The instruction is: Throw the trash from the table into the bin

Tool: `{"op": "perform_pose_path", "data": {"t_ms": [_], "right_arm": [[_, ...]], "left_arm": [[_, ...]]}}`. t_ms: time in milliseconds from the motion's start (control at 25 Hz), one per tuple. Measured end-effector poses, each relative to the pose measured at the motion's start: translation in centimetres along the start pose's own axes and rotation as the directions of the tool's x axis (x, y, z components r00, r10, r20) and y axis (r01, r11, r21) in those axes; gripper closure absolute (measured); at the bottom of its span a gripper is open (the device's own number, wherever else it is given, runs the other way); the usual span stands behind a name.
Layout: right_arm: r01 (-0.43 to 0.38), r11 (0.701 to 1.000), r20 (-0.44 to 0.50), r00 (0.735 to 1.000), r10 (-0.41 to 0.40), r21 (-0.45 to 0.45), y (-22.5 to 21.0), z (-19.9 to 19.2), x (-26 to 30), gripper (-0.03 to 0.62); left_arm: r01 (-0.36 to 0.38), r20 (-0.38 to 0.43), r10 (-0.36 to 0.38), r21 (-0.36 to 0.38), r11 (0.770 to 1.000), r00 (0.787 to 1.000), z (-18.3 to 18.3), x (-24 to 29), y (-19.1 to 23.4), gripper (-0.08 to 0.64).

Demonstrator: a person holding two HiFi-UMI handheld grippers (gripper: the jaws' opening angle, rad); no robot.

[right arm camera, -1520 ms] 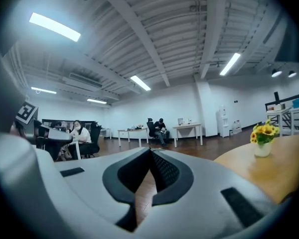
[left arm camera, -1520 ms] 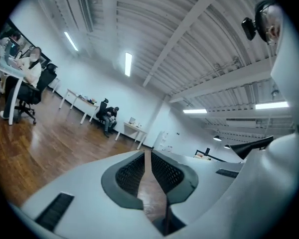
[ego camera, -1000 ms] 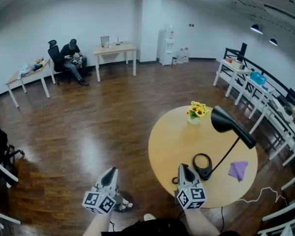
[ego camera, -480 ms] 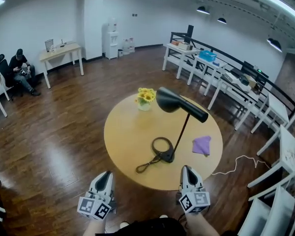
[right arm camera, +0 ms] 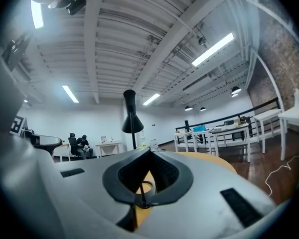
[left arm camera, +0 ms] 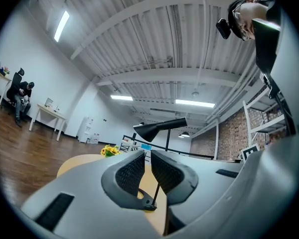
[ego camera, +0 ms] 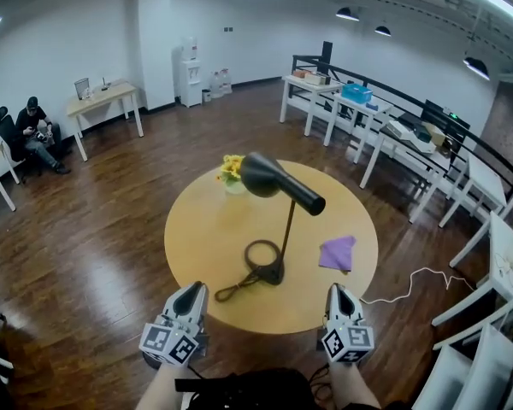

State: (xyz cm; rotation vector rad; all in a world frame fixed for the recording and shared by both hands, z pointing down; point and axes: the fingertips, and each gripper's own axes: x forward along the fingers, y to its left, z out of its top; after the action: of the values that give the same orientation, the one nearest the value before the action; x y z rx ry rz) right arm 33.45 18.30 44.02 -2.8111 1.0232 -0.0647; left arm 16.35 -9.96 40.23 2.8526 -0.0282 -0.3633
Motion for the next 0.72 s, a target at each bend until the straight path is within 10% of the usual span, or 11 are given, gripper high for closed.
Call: {"op": "perform_pose_path", "data": {"t_ms": [720], "right_arm": [[0.006, 1.000, -0.048, 0.999, -0.006, 0.006, -0.5, -0.9, -0.1, 0.592]], "left_arm": [[-0.020, -0.042, 0.018, -0.043, 0.999, 0.999, -1.4, 0.5, 0.8, 0.526]]}}
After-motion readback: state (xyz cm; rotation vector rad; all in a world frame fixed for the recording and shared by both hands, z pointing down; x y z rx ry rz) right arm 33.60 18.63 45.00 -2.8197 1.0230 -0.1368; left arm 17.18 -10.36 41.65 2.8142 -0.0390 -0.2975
